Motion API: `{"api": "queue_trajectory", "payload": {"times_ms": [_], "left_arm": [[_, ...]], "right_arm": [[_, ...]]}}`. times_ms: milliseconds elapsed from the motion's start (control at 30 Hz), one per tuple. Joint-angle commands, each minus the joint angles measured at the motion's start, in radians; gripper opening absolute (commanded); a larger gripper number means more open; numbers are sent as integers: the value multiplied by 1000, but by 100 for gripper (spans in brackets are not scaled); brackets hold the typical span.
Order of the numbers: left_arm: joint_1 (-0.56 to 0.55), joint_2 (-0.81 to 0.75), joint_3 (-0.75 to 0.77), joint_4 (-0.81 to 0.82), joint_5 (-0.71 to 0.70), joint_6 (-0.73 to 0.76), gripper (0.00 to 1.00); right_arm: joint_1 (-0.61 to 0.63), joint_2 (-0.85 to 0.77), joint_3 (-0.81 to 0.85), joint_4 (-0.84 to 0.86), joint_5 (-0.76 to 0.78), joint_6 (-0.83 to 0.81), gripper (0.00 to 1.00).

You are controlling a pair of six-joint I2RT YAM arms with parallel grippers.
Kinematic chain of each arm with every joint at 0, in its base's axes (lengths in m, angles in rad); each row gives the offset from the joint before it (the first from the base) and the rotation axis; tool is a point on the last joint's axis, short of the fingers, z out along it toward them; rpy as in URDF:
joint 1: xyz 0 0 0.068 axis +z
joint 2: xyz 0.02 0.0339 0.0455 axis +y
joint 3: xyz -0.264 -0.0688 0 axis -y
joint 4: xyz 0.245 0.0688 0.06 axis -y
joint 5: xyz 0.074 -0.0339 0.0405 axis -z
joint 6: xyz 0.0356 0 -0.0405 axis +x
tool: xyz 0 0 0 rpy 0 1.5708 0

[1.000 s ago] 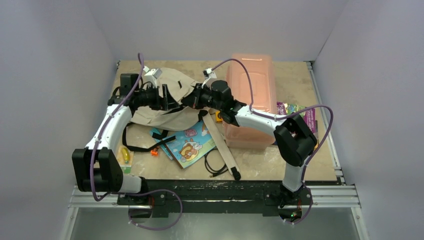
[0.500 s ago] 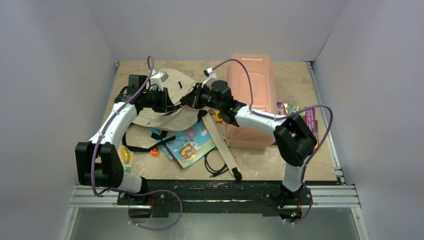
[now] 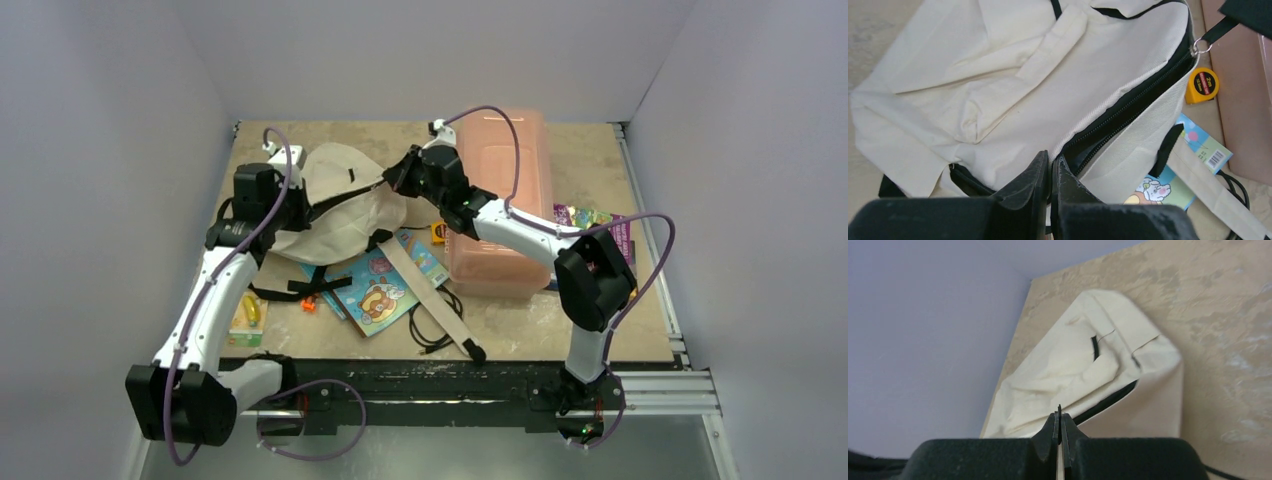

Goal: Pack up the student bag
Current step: Unzip the student bag at the center of the board.

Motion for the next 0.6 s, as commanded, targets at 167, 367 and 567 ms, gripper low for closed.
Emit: {"api": "queue_trajectory", "payload": {"times_ms": [167,367,567], "left_arm": [[12,-58,7,48,-47,19,0],[11,2,36,62,217,-23,26],[-14,24,96,109,287,-111,70]], "right_arm": [[-86,5,92,95,-22,-184,0],[-80,-2,30,306,-253,-95,0],[-79,2,43,316,-320,-51,0]]}}
